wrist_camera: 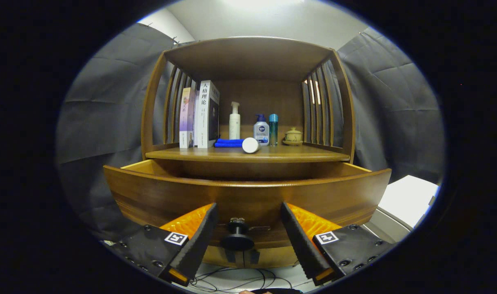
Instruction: Pull open the drawer, take out the items inside it, and place them on the countertop above the cabinet.
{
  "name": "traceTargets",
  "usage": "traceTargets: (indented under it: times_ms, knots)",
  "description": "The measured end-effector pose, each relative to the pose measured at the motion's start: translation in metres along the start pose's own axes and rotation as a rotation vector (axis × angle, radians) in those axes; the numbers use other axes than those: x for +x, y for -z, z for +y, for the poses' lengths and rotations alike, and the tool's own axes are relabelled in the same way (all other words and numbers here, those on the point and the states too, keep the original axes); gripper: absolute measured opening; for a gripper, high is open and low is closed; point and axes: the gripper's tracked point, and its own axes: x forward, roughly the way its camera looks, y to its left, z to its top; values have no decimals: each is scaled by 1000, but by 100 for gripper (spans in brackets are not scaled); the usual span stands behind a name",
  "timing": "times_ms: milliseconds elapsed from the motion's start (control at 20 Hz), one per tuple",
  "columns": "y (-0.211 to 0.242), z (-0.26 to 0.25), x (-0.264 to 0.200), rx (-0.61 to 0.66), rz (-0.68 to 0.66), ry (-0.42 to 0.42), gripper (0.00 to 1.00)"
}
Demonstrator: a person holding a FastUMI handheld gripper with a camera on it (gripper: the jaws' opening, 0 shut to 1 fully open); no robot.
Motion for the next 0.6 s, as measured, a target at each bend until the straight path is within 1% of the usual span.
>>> traceTargets:
  times_ms: [350,600]
  knots:
    - [-1,0,7,11,19,17,98]
    - [0,-1,5,15,9,25,98]
